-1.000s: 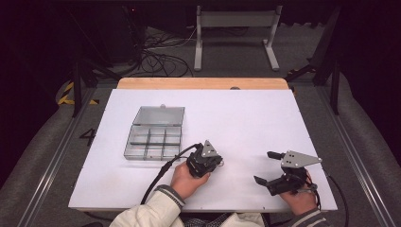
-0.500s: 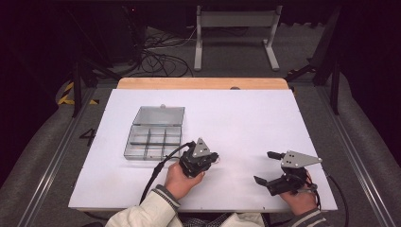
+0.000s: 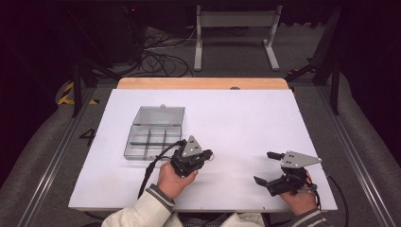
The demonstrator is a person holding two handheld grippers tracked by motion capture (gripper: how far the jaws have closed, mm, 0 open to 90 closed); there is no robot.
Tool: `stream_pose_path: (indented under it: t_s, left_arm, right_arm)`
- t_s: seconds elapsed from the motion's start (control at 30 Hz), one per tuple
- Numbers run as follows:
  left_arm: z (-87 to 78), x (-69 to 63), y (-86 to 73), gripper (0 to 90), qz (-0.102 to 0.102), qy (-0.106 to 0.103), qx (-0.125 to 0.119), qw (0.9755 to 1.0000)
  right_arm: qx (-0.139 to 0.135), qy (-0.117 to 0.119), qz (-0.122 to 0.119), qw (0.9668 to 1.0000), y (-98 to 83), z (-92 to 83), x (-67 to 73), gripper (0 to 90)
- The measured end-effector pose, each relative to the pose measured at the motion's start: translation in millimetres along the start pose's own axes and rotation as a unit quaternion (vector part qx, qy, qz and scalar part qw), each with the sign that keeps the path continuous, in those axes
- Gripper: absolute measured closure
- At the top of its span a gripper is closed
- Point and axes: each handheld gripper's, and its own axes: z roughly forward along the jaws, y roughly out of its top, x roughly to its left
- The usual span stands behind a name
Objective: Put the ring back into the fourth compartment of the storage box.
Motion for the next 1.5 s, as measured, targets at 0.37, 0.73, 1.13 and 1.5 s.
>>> stream_pose_path:
  t_s: [0.37,0.73,1.13,1.5]
  left_arm:
    - [-14.0,6.7,4.4,86.9,0.001,-0.012,-0.005,0.9999]
    - [-31.8,13.3,4.5,86.9,0.01,0.009,-0.006,0.9999]
    - [-56.7,29.3,-0.3,86.9,-0.004,0.033,-0.014,0.9993]
    - [-75.6,43.0,-8.4,86.9,-0.018,0.054,-0.019,0.9982]
  right_arm:
    - [0.002,0.002,0.001,1.0,-0.2,0.9,-0.1,0.6]
    - [0.002,0.004,0.001,1.0,-0.4,0.5,-0.4,0.6]
    - [0.004,0.005,0.0,1.0,-0.4,1.6,-0.2,0.6]
    - [0.005,0.006,0.0,1.0,-0.4,2.1,0.2,0.6]
